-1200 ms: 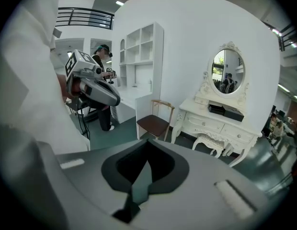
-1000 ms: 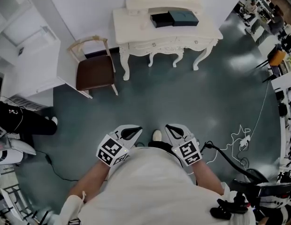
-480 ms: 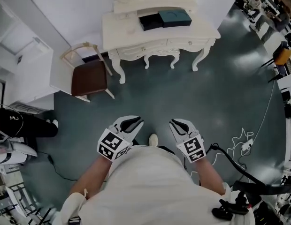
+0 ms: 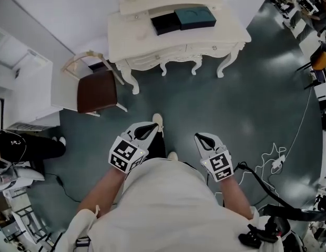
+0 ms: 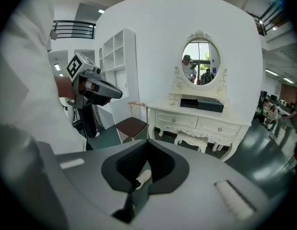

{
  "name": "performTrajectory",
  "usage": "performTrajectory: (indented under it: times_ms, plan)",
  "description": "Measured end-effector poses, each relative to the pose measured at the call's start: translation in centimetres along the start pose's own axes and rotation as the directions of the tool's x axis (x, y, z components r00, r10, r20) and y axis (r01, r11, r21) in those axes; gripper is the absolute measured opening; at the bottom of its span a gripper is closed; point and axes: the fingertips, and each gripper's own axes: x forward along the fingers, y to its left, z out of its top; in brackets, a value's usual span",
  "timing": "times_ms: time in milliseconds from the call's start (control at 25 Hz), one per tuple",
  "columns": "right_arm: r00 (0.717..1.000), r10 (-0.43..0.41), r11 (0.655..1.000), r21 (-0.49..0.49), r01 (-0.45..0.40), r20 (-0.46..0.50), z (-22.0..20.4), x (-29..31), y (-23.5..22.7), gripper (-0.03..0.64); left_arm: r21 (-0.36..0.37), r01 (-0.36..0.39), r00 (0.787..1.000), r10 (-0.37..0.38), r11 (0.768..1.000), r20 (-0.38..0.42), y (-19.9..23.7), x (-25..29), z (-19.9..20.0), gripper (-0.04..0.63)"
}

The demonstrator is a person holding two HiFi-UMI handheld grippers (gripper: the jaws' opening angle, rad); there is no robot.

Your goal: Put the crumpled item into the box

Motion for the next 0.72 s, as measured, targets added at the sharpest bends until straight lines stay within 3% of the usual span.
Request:
performTrajectory:
  times_ms: [240, 360, 720]
  plan:
    - [0.999, -0.044, 0.999, 0.01, 0.044, -0.029, 5.1, 5.3, -5.7, 0.002, -0.004, 0.017, 1.0, -0.017, 1.0, 0.003, 9.3, 5.0, 4.0, 0.002]
    - [0.997, -0.067, 0.998, 0.005, 0.067, -0.036, 8.3, 8.2, -8.6, 0.002, 0.01, 0.007, 1.0, -0.007, 1.0, -0.003, 14.6, 7.0, 6.6, 0.033]
    - [0.993, -0.112, 0.993, 0.032, 0.113, -0.042, 15.4, 16.9, -14.3, 0.047, 0.015, -0.115, 0.992, 0.116, 0.993, -0.047, 32.4, 12.7, 9.4, 0.143]
